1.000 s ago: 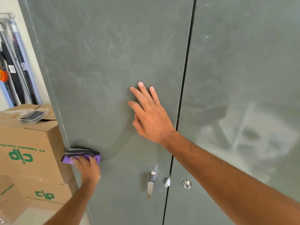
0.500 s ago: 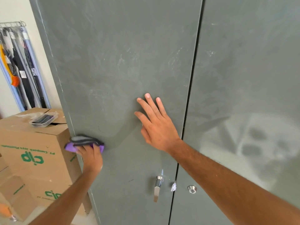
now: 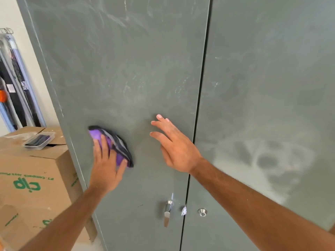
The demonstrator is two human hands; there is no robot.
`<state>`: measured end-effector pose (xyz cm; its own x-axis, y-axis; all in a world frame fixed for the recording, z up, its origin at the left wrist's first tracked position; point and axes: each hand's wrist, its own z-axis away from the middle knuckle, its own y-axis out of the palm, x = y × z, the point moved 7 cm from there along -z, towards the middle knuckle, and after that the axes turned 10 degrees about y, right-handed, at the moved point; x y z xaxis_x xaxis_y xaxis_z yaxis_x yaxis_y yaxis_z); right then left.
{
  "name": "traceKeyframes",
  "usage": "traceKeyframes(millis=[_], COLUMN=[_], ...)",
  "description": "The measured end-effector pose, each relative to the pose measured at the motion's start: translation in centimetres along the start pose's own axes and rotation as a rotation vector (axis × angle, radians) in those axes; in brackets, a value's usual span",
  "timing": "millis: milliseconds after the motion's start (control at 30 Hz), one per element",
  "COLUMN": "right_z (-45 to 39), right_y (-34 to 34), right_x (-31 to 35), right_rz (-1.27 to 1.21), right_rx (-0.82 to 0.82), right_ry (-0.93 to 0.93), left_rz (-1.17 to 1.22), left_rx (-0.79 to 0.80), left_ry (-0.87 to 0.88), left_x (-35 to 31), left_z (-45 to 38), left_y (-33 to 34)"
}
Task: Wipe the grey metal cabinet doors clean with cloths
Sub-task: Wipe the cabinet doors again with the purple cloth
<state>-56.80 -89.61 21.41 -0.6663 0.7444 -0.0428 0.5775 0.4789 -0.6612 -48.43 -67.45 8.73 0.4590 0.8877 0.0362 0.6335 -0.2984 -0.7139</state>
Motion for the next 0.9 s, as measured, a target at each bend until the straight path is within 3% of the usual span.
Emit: traceKeyframes(millis=[67,133,233,300,367,433,500,600,700,800,900], right_z=[-0.7,-1.6,-1.7,-0.8,0.3,1.1,1.0,0.1,1.5,3.1,0.2], right_y=[-0.8,-1.2,-1.0,-0.5,0.9,2.7,3.6,2.1,0.5,-0.1,-1.3], right_x=[-0.3,-0.3,0.4,1.3,2.5,3.6,4.1,3.8,2.0,-0.2,-0.9], right_rz=[0.004,0.007,0.033,0.025,-0.039,-0.127,-0.190,-0.262,-0.223,0.038,0.237], right_rx=[0.002,-0.021,-0.083,-0.106,-0.071,0.025,0.061,-0.099,-0.217,-0.247,-0.397], right_ry=[0.016,0.049,0.101,0.157,0.180,0.161,0.196,0.326,0.366,0.412,0.500], left_rz=[0.038,0.048,-0.044,-0.112,-0.168,-0.154,-0.050,0.224,0.339,0.303,0.316], left_rx=[-0.125,-0.214,-0.133,-0.021,-0.005,-0.026,-0.089,-0.183,-0.231,-0.277,-0.295], left_ry=[-0.127,-0.082,0.310,0.528,0.630,0.605,0.467,0.304,0.412,0.553,0.520], left_x=[-0.9,-4.7,-10.8,-10.4,-7.8,-5.9,-5.9,-9.8,-13.5,-14.0,-12.2], left_z=[-4.7,-8.4,-7.6,-4.4,-2.9,-3.8,-6.2,-9.2,-10.2,-10.3,-10.2], left_y=[-3.8,-5.8,-3.0,-0.2,-0.2,-2.4,-5.2,-7.3,-7.8,-9.0,-11.0])
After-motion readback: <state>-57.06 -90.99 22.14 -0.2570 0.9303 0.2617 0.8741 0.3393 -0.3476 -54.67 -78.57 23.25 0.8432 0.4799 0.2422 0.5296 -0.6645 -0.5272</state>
